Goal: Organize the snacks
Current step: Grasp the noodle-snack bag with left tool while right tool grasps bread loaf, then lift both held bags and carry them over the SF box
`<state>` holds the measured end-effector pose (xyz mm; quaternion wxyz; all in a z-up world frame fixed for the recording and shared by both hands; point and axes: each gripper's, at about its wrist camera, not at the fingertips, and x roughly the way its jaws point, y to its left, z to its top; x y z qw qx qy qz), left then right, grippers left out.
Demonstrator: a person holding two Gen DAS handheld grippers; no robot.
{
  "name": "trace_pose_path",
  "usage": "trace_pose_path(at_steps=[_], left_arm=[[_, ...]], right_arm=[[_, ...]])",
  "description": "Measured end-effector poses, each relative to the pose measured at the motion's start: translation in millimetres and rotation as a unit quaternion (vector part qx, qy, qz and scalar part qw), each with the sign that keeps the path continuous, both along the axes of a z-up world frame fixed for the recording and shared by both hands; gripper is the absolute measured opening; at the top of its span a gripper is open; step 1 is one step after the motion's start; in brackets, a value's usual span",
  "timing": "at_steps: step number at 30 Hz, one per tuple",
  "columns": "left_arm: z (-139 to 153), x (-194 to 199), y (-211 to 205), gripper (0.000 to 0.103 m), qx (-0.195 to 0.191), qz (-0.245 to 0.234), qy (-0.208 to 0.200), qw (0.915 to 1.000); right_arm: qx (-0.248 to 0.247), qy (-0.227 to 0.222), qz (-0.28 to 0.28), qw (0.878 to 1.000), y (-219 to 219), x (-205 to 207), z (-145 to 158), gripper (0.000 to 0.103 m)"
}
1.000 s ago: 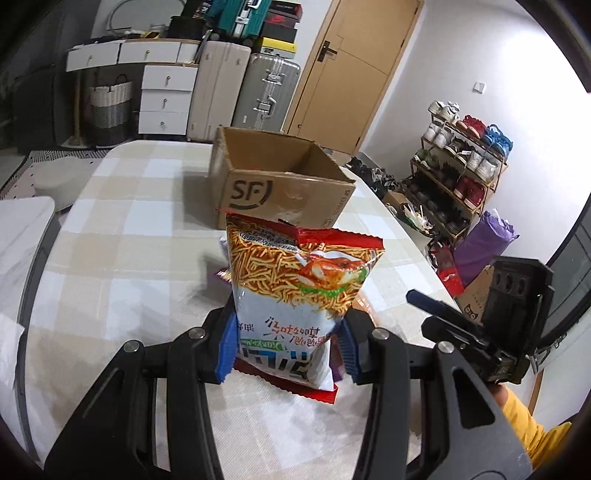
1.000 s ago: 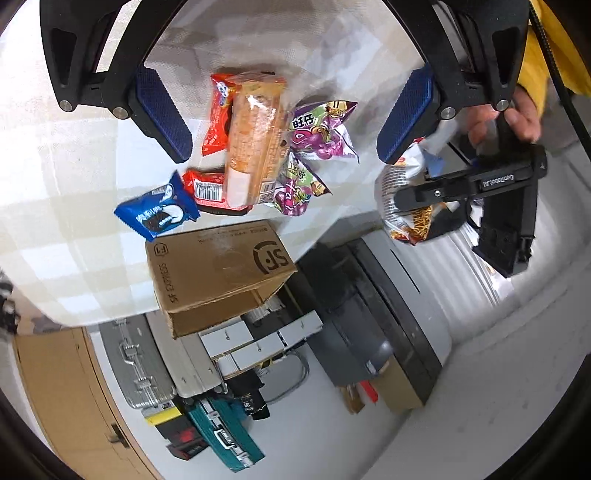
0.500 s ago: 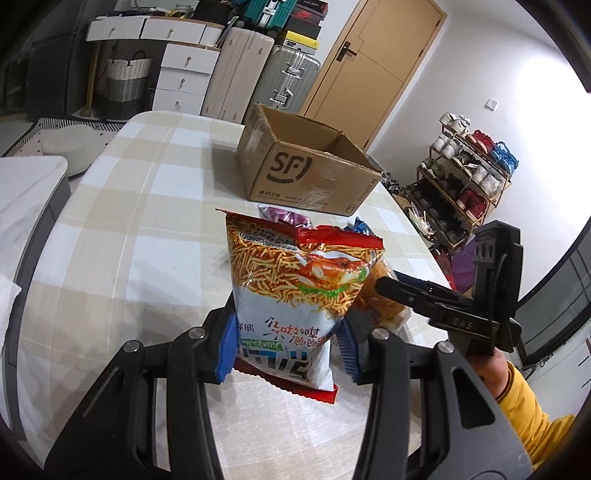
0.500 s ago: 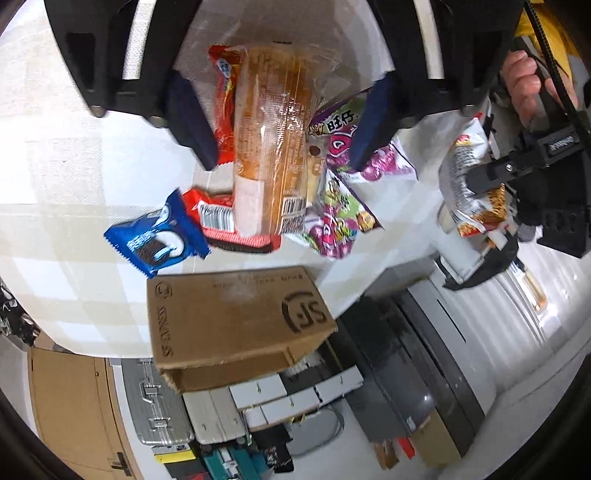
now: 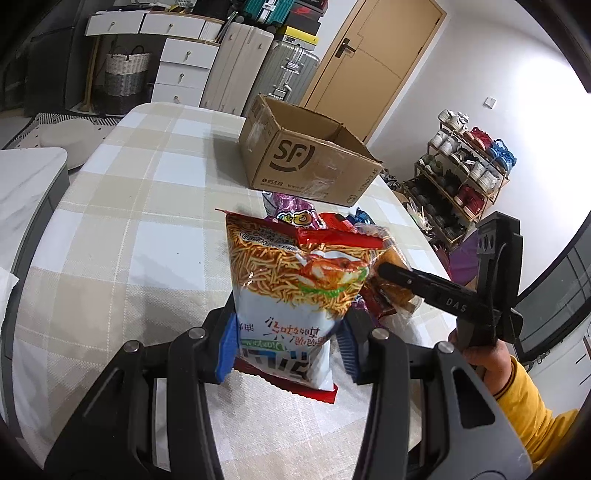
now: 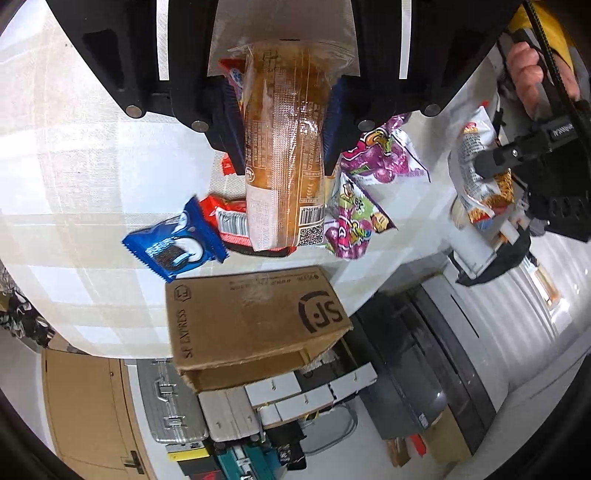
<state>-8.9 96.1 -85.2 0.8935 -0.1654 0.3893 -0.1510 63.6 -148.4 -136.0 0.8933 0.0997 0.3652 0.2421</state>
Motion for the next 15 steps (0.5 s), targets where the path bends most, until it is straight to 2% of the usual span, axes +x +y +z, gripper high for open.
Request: trace_pose_path(at_steps=[8, 15], left_arm=[[8, -3, -10, 0.042, 0.009, -0.008, -0.007, 0.9999], [21, -6, -26, 0.042, 0.024, -0.02, -0.014, 0.9994]], right_arm=[[0.043, -0.015, -0.008, 0.999, -18, -11, 18, 0.039], [0.106, -0.007, 0.003, 0.994, -34, -18, 26, 0.039]])
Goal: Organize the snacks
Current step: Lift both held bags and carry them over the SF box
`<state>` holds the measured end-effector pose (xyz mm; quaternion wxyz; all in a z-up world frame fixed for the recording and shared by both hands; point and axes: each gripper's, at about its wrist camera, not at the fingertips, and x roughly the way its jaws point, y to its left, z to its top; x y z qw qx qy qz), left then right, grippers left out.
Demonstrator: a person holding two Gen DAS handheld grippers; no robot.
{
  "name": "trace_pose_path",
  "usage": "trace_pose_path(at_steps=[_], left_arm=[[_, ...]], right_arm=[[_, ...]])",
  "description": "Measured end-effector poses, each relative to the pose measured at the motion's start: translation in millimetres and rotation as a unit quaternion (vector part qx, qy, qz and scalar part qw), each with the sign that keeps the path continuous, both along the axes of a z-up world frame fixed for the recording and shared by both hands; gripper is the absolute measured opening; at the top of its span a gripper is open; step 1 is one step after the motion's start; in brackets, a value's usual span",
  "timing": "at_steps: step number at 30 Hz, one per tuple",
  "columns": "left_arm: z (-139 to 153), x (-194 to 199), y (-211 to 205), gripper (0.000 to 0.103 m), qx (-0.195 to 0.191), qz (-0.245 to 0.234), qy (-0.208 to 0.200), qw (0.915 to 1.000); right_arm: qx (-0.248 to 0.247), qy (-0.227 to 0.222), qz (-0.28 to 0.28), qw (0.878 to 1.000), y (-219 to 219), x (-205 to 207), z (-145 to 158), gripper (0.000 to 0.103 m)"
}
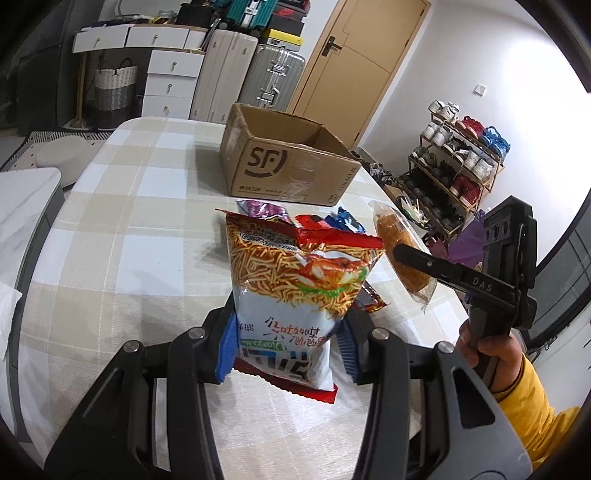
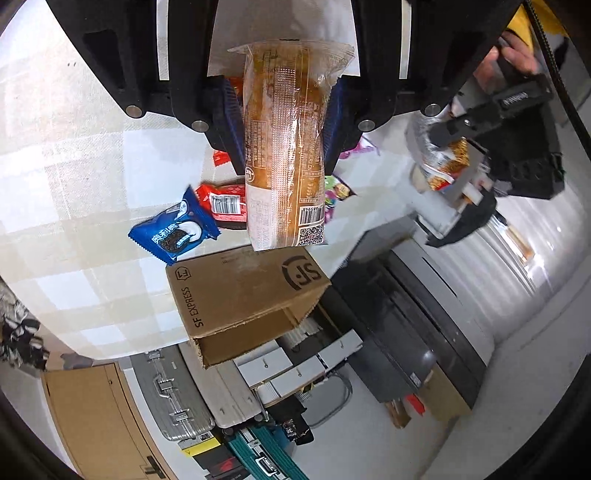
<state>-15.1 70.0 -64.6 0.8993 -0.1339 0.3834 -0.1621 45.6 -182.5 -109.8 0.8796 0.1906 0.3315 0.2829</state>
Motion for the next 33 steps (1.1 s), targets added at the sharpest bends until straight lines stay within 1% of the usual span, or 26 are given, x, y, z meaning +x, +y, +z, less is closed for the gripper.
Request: trace_pose_path(at_steps=[6, 12, 14, 17, 21, 23, 27, 33], left_arm=[[15, -2, -17, 0.042, 0.014, -0.013, -0.011, 0.9998], [39, -5, -32, 0.042, 0.033, -0.013, -0.025, 0.9991], [47, -6, -35, 0.042, 0.034, -0.014, -0.029, 0.9989], [60, -10, -39, 0.042, 0.035, -0.014, -0.038, 0.9985], [75, -16, -42, 0.042, 0.038, -0.015, -0.052, 0.9978], [85, -19, -42, 0.042, 0.034, -0.018, -0.06, 0.9974], [102, -19, -40, 0.042, 0.022, -0.024, -0.068, 0.9972], [127, -11, -38, 0.042, 0.025, -0.024, -0.086, 0.9957]], right_arm=[[0.017, -0.031, 0.009, 0.999, -7, -18, 22, 0.039], [0.028, -0.071, 0.02, 0.997, -12, -37, 53, 0.039], [0.029, -0.085, 0.027, 0.996, -13, -43, 63, 0.039], [0.03, -0.093, 0.033, 0.995, -13, -48, 75, 0.039], [0.018, -0.108, 0.035, 0.993, -12, -55, 90, 0.039], [0.014, -0.114, 0.033, 0.993, -13, -57, 97, 0.039], [0.016, -0.121, 0.034, 0.992, -15, -56, 112, 0.039], [0.006, -0.14, 0.037, 0.989, -12, -47, 137, 0.039]])
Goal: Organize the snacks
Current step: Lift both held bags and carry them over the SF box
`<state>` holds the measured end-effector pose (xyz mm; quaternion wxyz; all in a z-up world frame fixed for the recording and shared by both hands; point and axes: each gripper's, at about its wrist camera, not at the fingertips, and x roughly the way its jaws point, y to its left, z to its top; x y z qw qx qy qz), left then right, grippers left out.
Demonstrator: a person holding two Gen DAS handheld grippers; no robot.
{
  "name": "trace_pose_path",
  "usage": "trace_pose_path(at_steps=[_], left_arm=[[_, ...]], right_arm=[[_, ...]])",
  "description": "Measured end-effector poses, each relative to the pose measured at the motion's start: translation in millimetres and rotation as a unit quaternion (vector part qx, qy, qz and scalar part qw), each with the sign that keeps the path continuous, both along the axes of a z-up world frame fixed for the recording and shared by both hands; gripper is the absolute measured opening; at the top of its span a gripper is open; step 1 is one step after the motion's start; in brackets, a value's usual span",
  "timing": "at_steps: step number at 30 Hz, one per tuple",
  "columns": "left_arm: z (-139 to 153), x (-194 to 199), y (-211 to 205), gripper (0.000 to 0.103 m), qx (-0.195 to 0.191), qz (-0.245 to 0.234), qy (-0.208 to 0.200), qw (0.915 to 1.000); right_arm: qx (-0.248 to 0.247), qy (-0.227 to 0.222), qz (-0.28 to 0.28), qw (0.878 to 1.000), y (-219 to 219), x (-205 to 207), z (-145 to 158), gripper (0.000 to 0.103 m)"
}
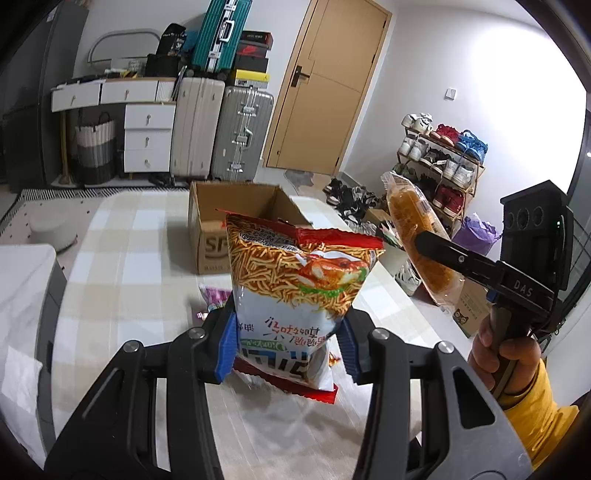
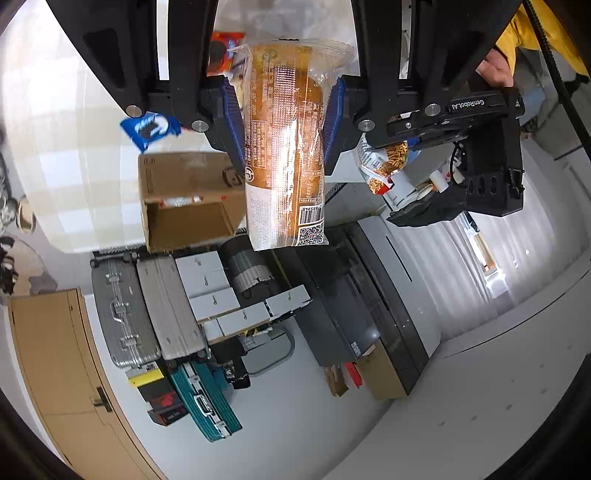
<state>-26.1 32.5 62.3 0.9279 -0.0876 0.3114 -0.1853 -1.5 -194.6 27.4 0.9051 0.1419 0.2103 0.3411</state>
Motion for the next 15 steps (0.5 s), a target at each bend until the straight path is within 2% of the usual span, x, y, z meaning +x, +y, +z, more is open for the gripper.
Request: trace_pose_path(at_steps=[6, 15], left_arm=[[24, 17, 8, 0.042, -0.001, 0.008, -0.012, 0.9999], [45, 59, 13, 0.042, -0.003, 0.011, -0.011, 0.9999]], right_arm=[[-0.009, -0.024, 0.007, 1.0, 9, 14, 25, 0.039], [-0.01, -0.024, 0.015, 1.0, 26, 58, 41, 0.039]])
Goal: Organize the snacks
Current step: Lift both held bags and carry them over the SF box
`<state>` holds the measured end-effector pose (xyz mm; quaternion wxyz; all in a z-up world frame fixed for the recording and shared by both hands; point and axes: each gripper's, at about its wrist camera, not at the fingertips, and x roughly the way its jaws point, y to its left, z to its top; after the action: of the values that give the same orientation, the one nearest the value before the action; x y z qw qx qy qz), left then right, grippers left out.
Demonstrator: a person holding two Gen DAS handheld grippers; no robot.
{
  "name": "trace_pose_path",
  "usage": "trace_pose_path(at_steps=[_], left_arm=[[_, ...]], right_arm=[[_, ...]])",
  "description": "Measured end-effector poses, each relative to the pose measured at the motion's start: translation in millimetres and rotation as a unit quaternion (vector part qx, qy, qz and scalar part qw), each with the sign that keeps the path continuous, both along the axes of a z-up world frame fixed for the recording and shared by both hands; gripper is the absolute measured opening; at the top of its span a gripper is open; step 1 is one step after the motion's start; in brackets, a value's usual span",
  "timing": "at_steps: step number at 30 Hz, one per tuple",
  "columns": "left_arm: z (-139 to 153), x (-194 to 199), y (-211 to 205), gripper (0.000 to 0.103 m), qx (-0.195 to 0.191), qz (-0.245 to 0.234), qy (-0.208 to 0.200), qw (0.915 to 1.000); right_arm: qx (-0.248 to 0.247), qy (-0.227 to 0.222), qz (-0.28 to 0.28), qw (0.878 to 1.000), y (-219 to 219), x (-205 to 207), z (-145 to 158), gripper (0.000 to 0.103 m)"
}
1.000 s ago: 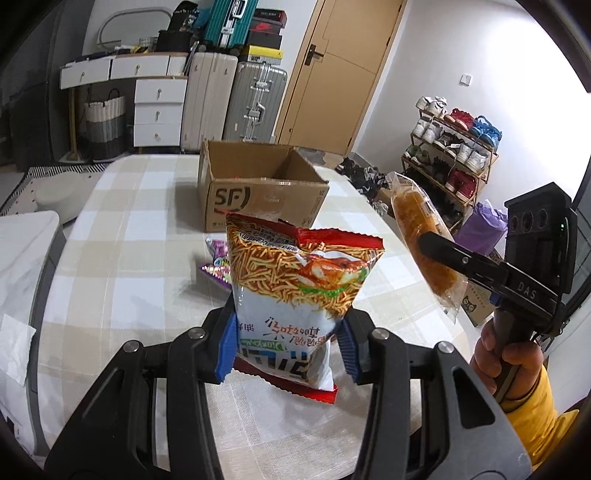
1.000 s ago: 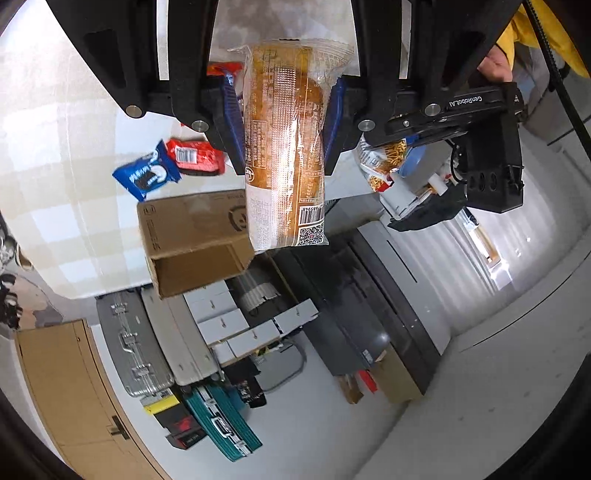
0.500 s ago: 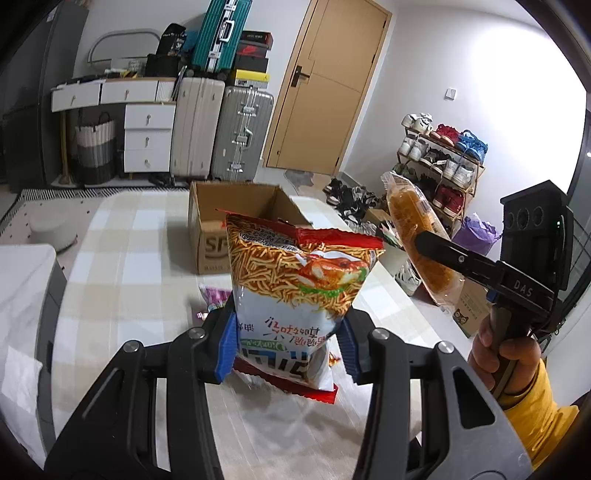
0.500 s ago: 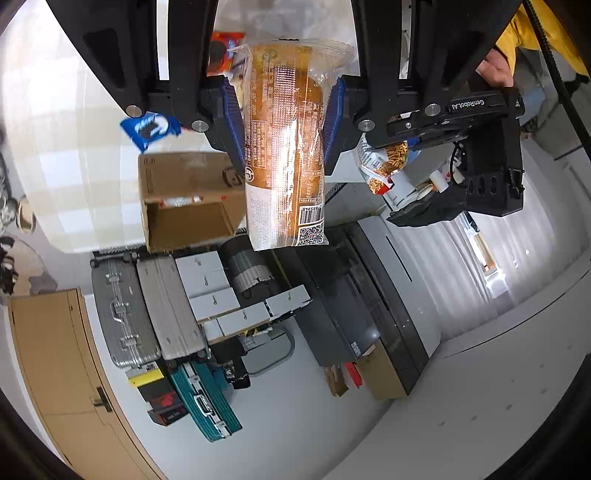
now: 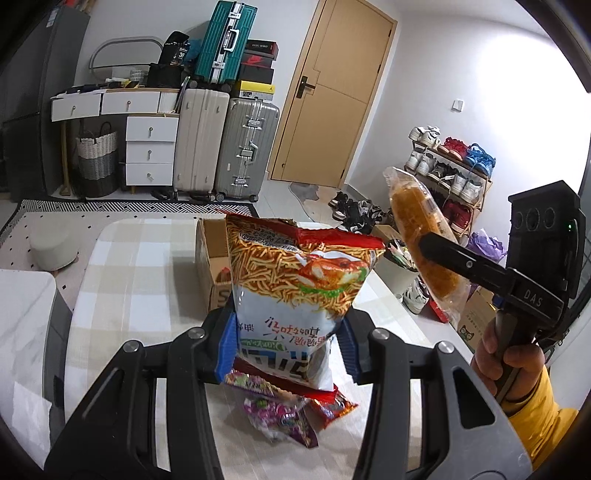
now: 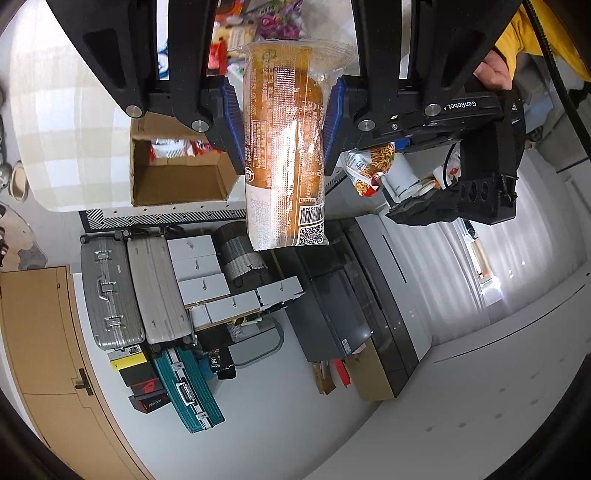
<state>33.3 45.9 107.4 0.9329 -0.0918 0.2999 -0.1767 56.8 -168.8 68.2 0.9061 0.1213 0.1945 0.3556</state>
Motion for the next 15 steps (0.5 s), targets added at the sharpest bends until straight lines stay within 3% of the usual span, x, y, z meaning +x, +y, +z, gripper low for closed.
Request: trace_pose_path(at_steps=[9, 15], left_arm=[[6, 60, -5, 0.043, 0.006, -0.01, 0.018, 0.9998], [3, 121, -14, 0.042, 0.011, -0.009, 0.041, 0.999]], right_arm=[[0.01, 0.018, -0.002, 1.0, 3, 59, 2, 0.039], [0.014, 0.041, -0.02, 0.999, -3, 109, 0, 0.039]])
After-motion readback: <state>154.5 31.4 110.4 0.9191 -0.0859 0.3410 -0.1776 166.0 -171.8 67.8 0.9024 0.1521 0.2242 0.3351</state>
